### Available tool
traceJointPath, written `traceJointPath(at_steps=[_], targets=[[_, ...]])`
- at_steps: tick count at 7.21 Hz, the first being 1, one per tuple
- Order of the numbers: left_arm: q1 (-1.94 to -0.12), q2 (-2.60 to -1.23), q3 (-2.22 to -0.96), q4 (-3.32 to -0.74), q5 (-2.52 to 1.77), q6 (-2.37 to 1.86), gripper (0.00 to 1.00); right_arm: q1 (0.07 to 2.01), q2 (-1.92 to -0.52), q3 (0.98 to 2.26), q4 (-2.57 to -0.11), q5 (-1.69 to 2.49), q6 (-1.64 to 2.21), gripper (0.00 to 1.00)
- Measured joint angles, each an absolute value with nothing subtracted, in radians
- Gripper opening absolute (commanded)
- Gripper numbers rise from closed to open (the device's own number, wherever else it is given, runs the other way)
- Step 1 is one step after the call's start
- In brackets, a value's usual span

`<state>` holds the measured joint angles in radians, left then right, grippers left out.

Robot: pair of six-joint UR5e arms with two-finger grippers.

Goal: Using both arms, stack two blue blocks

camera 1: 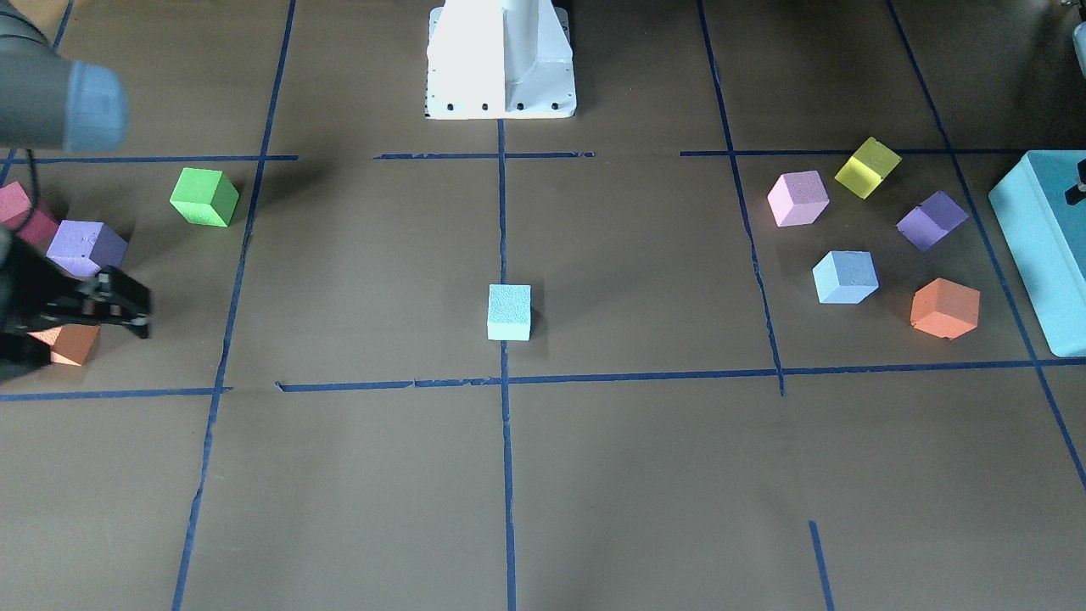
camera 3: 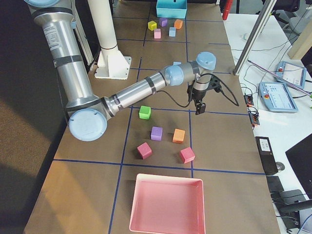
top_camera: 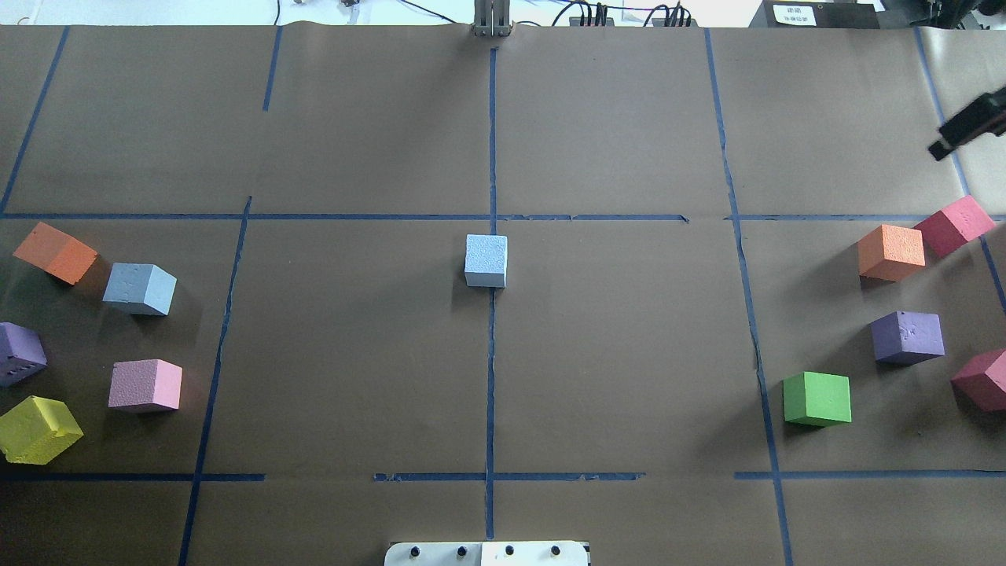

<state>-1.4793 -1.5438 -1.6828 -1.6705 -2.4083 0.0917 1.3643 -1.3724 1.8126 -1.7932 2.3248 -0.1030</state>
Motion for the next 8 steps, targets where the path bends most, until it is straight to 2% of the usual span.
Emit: traceJointPath(at_steps=[3,8], targets=[[-1.462,-1.58,-1.703,-1.71,-2.442,-0.02,1.0,1.519,-1.639,1.836,-1.749,2.339,-0.364,0.99],[-1.13,-1.595,-1.719,-1.934,-2.312,-0.506,1.0,1.539,-1.675,1.841,-1.73,2.34,-0.306,0.99]])
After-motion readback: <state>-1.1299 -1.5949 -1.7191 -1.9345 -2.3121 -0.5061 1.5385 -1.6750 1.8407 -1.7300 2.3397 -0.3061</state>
